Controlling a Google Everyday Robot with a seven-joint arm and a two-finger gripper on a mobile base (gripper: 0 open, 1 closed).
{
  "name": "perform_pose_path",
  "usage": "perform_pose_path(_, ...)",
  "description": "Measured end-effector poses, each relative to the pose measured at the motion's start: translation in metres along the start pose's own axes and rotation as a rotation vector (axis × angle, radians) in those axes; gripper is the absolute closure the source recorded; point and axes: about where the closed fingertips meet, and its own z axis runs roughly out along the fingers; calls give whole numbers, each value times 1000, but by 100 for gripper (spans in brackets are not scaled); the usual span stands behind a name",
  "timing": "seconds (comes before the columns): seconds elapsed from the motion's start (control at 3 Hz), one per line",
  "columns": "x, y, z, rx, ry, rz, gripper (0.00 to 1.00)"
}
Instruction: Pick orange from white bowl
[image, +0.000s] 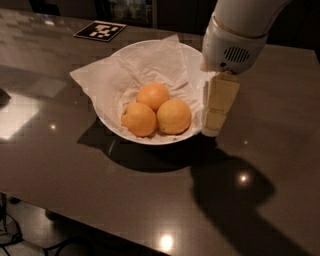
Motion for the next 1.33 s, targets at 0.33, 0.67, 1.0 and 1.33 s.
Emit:
perform_pose_path(0.33,-4,-4,0,21,-14,-2,0)
perform_pose_path(0.67,-14,-16,5,3,-52,68,0)
perform_pose_path(1.0,-23,-29,16,-43,-55,158,0)
perform_pose_path(1.33,-30,-37,25,-79,-57,225,1)
